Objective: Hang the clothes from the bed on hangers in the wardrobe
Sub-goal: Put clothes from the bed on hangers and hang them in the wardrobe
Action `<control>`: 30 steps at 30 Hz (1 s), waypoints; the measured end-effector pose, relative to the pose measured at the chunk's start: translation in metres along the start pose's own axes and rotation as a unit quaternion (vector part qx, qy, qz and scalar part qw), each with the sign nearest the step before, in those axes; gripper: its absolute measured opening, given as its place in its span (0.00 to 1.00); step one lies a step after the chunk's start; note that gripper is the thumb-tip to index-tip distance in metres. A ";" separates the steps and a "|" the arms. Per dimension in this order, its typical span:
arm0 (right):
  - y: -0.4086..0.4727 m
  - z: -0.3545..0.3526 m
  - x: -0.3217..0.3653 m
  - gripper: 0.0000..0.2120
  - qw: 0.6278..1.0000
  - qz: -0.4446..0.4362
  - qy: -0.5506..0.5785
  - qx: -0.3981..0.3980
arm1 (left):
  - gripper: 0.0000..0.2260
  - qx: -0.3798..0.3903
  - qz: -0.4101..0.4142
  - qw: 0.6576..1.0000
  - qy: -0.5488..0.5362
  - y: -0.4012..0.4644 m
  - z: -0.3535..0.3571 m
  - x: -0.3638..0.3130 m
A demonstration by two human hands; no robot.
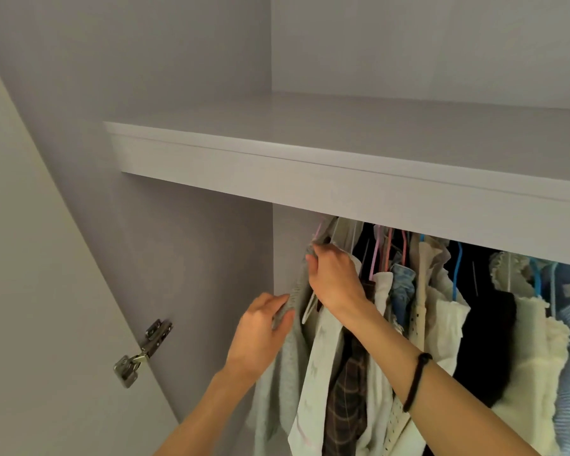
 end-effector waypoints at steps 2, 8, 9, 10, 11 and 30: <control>0.013 0.010 -0.001 0.14 0.994 0.089 0.030 0.057 | 0.13 -0.002 0.004 1.000 -0.012 -0.004 0.003 -0.001; 0.026 0.029 -0.011 0.13 0.977 0.198 0.072 0.034 | 0.15 -0.009 0.015 1.000 -0.023 -0.010 0.005 0.004; 0.027 0.031 -0.010 0.11 0.975 0.204 0.077 0.031 | 0.17 -0.003 0.020 1.000 -0.019 -0.010 0.005 0.005; 0.027 0.034 -0.010 0.10 0.973 0.212 0.086 0.028 | 0.19 0.004 0.027 1.000 -0.016 -0.011 0.006 0.006; 0.027 0.037 -0.010 0.08 0.971 0.220 0.093 0.024 | 0.23 0.011 0.035 0.999 -0.013 -0.013 0.006 0.006; 0.029 0.045 0.019 0.16 0.936 0.230 0.263 -0.036 | 0.20 0.024 0.079 0.996 0.025 -0.005 -0.052 0.053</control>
Point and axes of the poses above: each hand's wrist, its own y-axis towards the middle knuckle, its own z-axis out of the palm, x = y × z, the point moved 5 cm from there along y, towards the middle knuckle, and after that the axes turned 3 degrees about -y, right-handed, at the moved point
